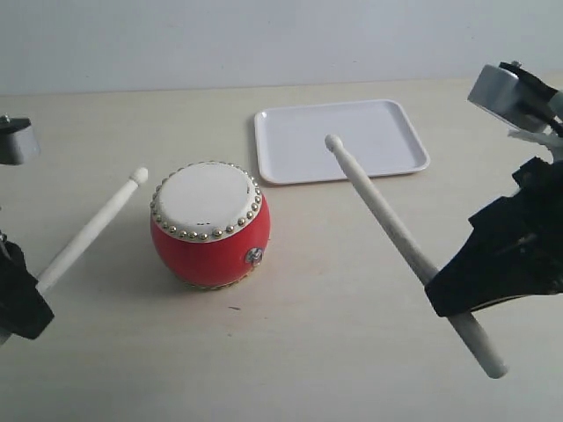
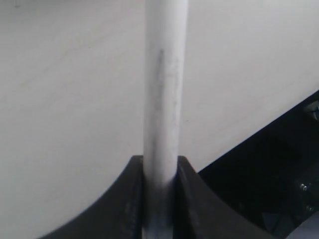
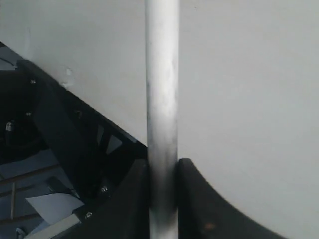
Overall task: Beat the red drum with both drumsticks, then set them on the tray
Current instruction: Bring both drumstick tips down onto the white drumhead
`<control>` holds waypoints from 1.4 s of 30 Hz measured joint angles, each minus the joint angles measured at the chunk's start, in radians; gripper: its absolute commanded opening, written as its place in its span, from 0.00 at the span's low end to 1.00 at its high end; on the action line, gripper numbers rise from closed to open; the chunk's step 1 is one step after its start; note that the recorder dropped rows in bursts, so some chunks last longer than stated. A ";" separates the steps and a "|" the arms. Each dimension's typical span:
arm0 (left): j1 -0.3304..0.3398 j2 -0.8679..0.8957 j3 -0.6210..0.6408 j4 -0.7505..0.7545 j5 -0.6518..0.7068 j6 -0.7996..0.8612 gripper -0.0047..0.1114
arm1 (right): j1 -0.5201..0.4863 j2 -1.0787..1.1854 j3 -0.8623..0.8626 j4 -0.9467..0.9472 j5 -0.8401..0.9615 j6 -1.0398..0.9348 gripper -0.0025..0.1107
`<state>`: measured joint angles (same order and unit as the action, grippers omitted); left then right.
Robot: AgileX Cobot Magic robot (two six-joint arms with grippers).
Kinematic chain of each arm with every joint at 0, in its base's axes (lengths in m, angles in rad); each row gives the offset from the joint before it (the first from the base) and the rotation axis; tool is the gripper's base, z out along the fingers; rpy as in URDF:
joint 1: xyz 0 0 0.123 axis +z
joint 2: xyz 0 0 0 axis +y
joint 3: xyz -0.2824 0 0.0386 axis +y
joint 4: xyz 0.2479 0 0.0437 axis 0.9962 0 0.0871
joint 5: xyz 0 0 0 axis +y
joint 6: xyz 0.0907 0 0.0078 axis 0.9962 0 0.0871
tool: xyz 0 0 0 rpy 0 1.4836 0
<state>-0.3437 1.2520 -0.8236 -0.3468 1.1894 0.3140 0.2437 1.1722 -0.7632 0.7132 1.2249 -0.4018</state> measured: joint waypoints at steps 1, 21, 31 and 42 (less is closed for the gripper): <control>-0.009 0.016 0.010 0.000 -0.009 0.000 0.04 | 0.000 0.000 0.002 0.018 0.000 -0.007 0.02; -0.011 0.027 0.016 0.000 -0.078 0.000 0.04 | 0.331 0.327 -0.174 0.044 -0.267 -0.015 0.02; -0.011 0.027 0.016 0.002 -0.095 -0.002 0.04 | 0.340 0.376 -0.219 -0.098 -0.186 0.079 0.02; -0.011 0.031 -0.126 0.052 0.013 -0.041 0.04 | 0.340 0.320 -0.223 -0.104 -0.178 0.081 0.02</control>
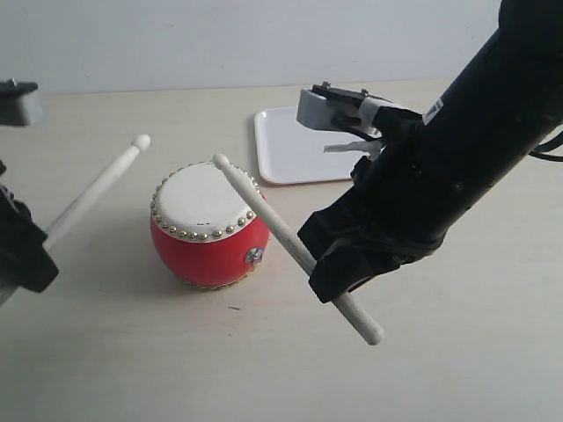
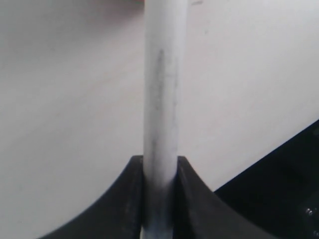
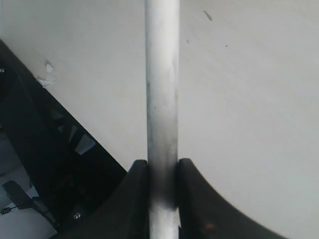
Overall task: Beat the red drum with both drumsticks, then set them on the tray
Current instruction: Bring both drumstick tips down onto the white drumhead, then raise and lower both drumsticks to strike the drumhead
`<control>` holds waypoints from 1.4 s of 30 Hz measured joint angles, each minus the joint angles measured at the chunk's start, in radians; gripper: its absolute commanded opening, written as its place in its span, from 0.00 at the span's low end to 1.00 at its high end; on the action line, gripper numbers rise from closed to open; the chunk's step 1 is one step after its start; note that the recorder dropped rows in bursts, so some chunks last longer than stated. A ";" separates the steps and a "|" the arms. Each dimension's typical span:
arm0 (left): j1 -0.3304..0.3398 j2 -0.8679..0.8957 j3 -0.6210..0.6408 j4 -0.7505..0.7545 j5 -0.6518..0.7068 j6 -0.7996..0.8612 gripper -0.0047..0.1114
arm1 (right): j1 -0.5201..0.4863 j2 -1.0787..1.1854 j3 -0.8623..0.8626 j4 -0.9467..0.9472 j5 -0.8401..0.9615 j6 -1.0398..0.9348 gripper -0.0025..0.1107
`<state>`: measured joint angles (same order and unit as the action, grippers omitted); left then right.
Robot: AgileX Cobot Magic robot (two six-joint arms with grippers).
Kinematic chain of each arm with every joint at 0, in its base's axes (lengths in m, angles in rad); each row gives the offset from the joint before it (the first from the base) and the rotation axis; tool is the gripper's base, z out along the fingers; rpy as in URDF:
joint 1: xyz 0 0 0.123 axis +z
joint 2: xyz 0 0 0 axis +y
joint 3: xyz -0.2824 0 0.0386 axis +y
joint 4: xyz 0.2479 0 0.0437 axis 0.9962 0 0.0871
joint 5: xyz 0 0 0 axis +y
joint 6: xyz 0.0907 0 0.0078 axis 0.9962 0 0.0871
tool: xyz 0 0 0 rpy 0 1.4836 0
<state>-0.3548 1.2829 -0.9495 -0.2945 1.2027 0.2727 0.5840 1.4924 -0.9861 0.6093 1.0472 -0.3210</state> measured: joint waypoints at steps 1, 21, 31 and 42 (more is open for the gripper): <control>0.000 0.000 -0.024 0.000 0.000 -0.004 0.04 | 0.000 -0.007 -0.002 -0.001 0.002 0.002 0.02; 0.000 0.059 -0.064 0.004 0.017 -0.063 0.04 | 0.000 -0.013 -0.077 -0.012 0.075 0.022 0.02; 0.000 0.031 -0.066 0.001 0.017 -0.063 0.04 | 0.002 0.131 -0.014 -0.059 0.031 0.053 0.02; -0.050 0.377 0.011 -0.067 0.015 0.008 0.04 | 0.008 -0.101 -0.082 0.001 -0.027 0.056 0.02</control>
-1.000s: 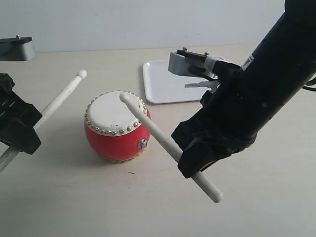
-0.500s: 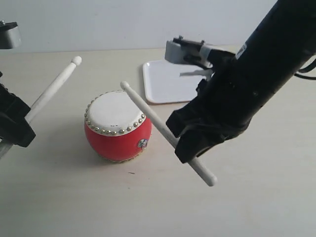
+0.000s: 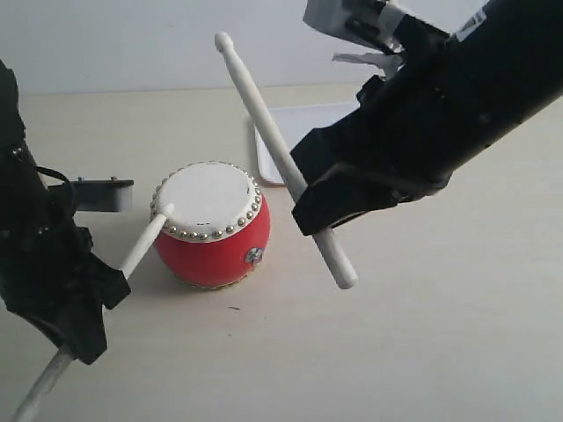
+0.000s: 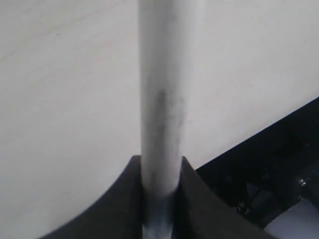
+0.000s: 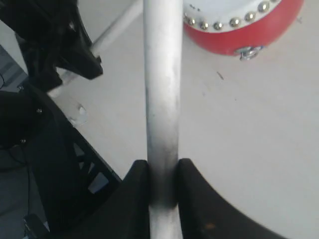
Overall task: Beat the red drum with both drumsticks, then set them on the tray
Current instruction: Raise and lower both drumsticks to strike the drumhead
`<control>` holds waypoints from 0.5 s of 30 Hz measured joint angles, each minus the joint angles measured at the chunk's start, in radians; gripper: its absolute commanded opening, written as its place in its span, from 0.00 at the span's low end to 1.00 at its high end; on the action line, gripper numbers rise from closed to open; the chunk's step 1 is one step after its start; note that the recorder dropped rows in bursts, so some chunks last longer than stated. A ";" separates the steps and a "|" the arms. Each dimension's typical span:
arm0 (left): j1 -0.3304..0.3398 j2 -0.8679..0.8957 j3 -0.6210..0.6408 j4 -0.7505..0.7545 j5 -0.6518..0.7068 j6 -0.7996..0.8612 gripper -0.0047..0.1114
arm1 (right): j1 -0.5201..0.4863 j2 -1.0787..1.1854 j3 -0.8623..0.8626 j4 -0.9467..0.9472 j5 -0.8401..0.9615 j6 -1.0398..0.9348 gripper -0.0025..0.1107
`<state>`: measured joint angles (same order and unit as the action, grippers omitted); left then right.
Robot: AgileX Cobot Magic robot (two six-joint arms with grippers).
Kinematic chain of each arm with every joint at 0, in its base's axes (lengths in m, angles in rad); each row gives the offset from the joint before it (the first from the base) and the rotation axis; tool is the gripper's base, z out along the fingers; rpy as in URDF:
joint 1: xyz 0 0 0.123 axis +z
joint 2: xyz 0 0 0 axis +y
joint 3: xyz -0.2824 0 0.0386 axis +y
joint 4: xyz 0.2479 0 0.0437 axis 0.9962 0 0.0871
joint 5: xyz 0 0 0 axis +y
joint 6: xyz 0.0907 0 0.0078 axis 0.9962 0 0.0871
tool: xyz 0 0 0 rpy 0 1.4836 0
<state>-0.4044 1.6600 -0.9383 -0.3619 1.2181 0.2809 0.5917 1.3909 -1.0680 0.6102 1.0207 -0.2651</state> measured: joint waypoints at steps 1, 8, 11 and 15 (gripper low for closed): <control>-0.002 0.004 0.001 -0.002 0.000 0.000 0.04 | 0.000 0.002 -0.002 0.001 -0.005 0.000 0.02; -0.002 -0.246 -0.069 -0.004 0.002 -0.031 0.04 | 0.000 0.337 0.026 0.008 0.019 -0.017 0.02; -0.002 -0.346 -0.082 -0.011 0.000 -0.038 0.04 | 0.000 0.353 0.008 0.050 0.032 -0.046 0.02; -0.002 -0.293 -0.076 -0.011 -0.025 -0.045 0.04 | 0.000 0.191 -0.081 0.061 0.091 -0.023 0.02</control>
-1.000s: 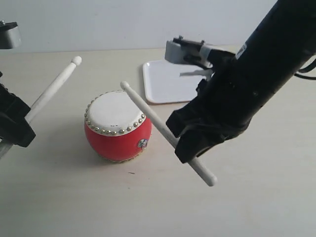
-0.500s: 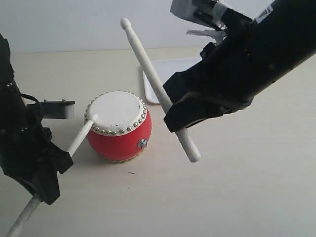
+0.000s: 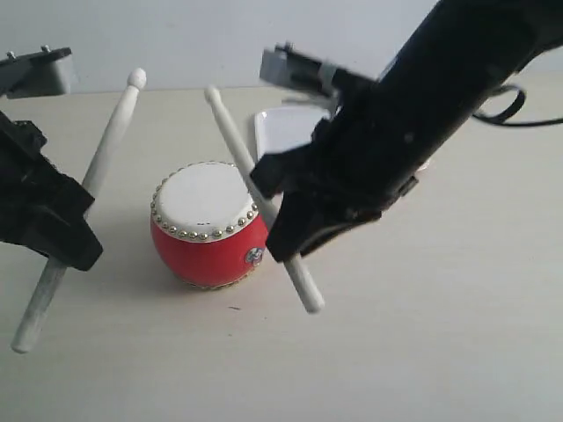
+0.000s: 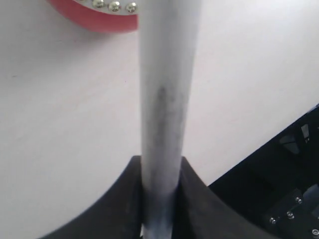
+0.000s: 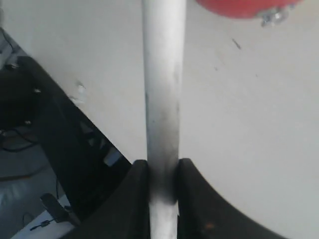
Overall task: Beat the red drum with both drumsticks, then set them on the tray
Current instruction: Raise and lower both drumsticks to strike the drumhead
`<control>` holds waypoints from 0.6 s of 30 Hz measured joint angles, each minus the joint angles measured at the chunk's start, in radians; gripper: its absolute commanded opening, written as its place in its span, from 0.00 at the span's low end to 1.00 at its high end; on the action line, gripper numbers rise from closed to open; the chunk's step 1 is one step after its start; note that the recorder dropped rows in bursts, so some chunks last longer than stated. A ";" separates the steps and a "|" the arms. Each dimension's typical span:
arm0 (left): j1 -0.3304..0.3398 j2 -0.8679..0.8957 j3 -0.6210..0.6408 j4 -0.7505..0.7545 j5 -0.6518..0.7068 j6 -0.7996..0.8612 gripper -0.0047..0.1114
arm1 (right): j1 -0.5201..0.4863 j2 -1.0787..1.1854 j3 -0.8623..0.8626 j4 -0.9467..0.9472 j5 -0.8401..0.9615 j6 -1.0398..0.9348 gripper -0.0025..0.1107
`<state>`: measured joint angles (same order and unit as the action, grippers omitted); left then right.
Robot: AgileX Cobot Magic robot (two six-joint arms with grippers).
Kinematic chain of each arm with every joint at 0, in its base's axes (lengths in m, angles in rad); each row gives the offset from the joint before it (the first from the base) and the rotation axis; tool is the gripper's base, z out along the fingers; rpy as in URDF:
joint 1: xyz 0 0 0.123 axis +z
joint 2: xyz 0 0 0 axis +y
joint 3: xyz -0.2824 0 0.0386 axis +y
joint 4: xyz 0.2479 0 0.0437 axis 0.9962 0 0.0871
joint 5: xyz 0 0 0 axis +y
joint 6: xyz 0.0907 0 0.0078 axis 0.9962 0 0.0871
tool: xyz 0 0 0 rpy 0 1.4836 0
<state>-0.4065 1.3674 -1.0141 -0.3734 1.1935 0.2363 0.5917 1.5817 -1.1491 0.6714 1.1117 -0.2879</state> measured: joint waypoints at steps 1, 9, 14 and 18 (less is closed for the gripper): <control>0.000 0.024 0.007 0.000 0.000 0.000 0.04 | 0.000 -0.042 -0.014 0.002 0.003 0.005 0.02; 0.000 0.307 0.092 -0.033 0.024 0.010 0.04 | 0.000 -0.287 -0.041 -0.026 -0.004 0.019 0.02; 0.000 0.340 0.076 -0.042 0.025 0.020 0.04 | 0.000 -0.258 -0.041 -0.112 -0.004 0.055 0.02; 0.000 0.261 0.031 -0.046 0.025 0.003 0.04 | 0.000 -0.157 -0.015 -0.133 -0.007 0.067 0.02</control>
<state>-0.4065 1.6287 -0.9833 -0.4192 1.2190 0.2394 0.5917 1.4247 -1.1646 0.5383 1.1051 -0.2206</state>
